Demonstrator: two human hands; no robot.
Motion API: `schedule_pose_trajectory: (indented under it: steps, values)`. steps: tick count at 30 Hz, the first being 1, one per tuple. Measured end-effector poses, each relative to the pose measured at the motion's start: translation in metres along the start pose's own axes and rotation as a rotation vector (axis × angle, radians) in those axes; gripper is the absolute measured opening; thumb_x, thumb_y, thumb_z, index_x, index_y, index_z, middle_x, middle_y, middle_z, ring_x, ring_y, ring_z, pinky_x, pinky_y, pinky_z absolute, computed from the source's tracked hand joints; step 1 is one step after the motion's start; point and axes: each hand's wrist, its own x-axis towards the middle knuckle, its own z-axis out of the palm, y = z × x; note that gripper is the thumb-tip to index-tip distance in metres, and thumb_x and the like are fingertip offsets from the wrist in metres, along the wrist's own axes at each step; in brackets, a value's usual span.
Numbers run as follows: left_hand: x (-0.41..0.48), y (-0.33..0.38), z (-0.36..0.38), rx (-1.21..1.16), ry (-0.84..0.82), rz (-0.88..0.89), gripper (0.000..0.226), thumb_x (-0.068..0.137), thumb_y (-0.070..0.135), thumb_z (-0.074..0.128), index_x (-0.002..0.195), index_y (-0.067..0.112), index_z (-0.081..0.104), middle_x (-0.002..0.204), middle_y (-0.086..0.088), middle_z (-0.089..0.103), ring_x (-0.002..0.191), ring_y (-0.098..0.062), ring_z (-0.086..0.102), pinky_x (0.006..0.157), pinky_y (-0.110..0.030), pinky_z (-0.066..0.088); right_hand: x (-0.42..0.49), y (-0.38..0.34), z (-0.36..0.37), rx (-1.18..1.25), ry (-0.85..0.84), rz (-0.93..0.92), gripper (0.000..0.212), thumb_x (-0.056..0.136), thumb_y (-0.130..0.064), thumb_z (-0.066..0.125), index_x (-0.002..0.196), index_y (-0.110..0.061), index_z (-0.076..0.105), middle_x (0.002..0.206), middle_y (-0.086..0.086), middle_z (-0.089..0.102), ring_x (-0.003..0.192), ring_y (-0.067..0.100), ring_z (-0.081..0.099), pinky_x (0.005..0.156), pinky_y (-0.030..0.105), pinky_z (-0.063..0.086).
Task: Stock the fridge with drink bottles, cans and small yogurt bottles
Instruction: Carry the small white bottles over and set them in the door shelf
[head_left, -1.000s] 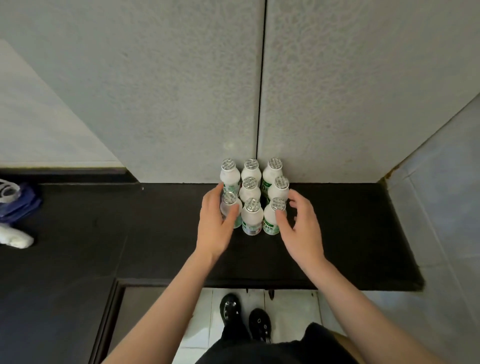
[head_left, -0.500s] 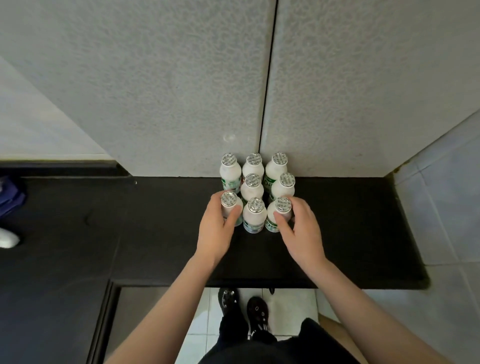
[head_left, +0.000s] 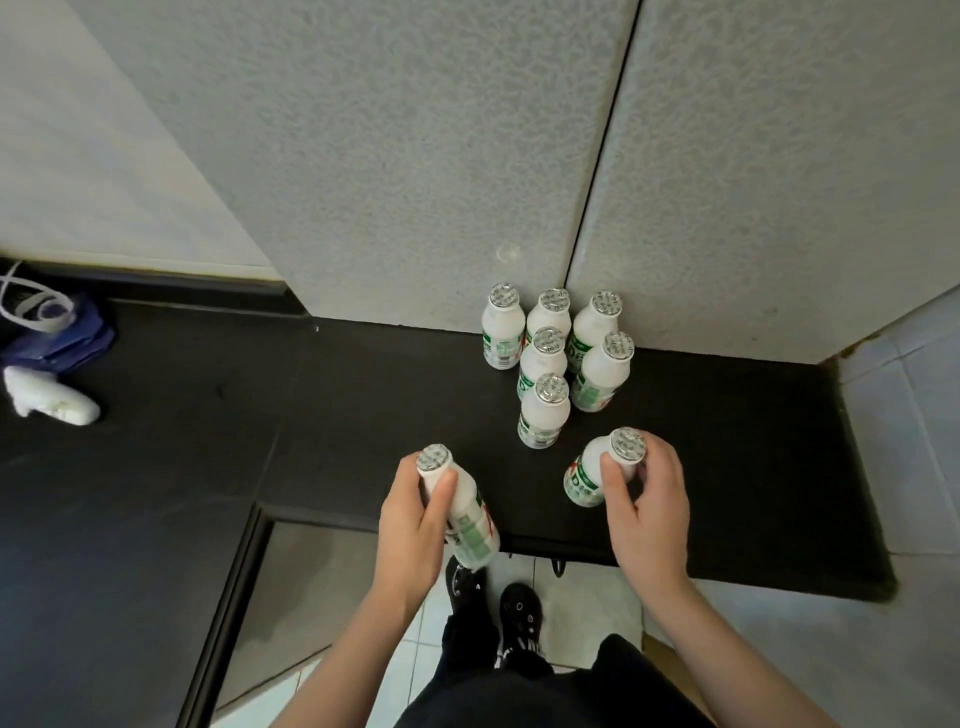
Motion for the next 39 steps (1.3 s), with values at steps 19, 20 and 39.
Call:
schedule_pose_trajectory:
  steps: [19,20,39]
  values:
    - [-0.129,-0.063,-0.070,-0.110,0.535,-0.395,0.033,0.090,0.042,0.053,0.069,0.021,0.039,0.055,0.017,0.042,0.050,0.001,0.035,0.047,-0.010,0.034,-0.076,-0.056,0.095,0.171,-0.814,-0.169,0.030,0.089,-0.032,0.054,0.118,-0.027,0.050,0.105,-0.017,0.056,0.102,0.005,0.058,0.085,0.030,0.054]
    - [-0.139,-0.067,-0.075,-0.107,0.559,-0.410,0.033,0.090,0.043,0.053,0.070,0.020,0.039,0.055,0.017,0.043,0.050,0.000,0.035,0.047,-0.011,0.034,-0.084,-0.059,0.101,0.165,-0.860,-0.182,0.030,0.089,-0.030,0.055,0.119,-0.025,0.051,0.105,-0.015,0.057,0.102,0.006,0.059,0.084,0.029,0.053]
    - [-0.491,-0.167,-0.201,-0.246,1.111,-0.482,0.006,0.091,0.029,0.059,0.087,0.032,0.057,0.083,0.019,0.065,0.073,-0.001,0.059,0.060,-0.012,0.045,-0.430,-0.132,0.134,0.123,-1.498,-0.500,0.017,0.088,-0.026,0.062,0.102,-0.034,0.058,0.106,-0.007,0.064,0.096,0.010,0.063,0.078,0.028,0.053]
